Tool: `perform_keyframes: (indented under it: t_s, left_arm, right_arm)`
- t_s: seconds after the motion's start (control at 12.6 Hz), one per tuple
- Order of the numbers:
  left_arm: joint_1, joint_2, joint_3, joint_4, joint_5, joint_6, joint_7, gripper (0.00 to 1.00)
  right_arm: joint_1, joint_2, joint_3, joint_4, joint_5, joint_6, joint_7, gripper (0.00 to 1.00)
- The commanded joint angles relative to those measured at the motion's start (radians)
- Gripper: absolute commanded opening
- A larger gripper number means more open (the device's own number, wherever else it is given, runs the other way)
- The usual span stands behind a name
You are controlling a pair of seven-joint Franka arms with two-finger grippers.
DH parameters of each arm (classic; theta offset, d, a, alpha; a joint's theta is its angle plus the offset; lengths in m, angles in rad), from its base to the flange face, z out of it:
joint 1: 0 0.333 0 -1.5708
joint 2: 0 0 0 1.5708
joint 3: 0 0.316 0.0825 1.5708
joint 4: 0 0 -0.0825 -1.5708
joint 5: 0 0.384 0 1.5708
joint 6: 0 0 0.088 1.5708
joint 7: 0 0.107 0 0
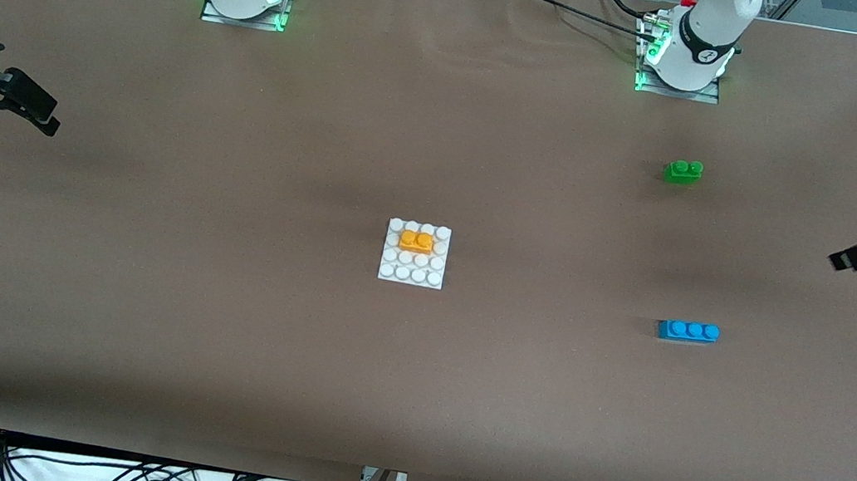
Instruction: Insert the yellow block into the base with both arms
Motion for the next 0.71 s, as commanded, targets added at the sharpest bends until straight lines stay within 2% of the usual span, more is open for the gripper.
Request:
perform_keyframes:
  t_s: [0.0,0.63]
  left_arm:
    - [0.059,-0.097,-0.062,-0.108,0.084,0.001,0.138,1.0]
    - [0.049,-0.06,-0.065,-0.062,0.077,0.007,0.193,1.0]
  right_arm:
    - [-0.009,-0.011,0.007,0.001,-0.009,-0.014,-0.009,1.0]
    - [-0.009,-0.011,0.007,0.001,-0.009,-0.014,-0.01,1.0]
